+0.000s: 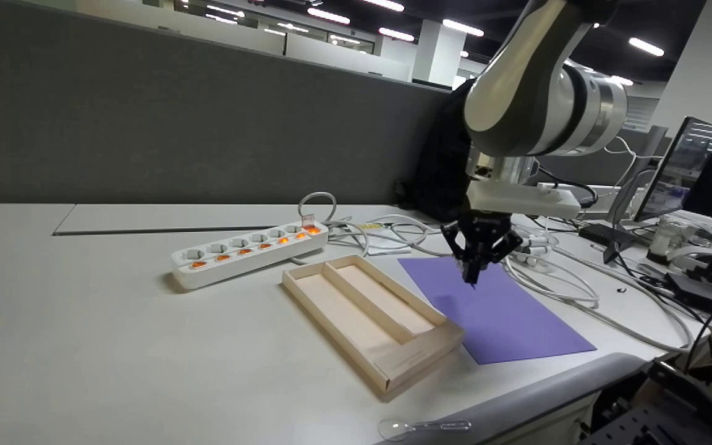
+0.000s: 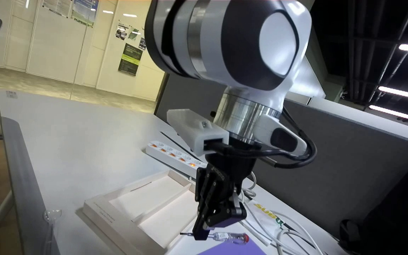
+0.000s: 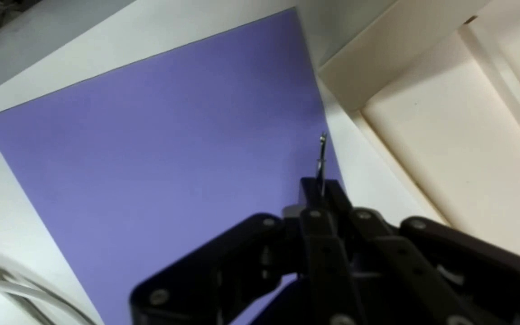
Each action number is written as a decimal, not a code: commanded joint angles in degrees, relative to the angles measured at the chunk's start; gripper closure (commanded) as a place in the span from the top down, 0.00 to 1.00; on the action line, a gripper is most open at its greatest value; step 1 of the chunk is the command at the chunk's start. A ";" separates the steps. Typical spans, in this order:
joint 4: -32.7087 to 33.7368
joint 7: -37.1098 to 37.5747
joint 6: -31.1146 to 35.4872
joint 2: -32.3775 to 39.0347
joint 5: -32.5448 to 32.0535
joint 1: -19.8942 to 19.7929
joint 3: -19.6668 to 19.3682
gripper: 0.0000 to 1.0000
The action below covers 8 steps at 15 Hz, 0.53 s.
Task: Remove the screwdriver from the tray and put it on the purple paper
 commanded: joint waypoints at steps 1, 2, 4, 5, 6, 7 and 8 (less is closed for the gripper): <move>0.65 4.36 3.66 4.02 -0.13 -0.29 -1.81 0.02; 0.84 4.95 4.55 5.17 0.01 -0.01 -2.53 0.02; 1.25 5.94 6.16 7.56 0.51 0.86 -4.11 0.02; 1.43 6.10 6.71 8.69 1.11 1.26 -4.75 0.02; 1.60 6.16 7.21 9.74 1.76 1.67 -5.31 0.02; 1.76 5.80 7.62 10.68 2.74 1.87 -5.50 0.02; 1.96 5.39 7.65 11.47 4.05 1.97 -5.49 0.02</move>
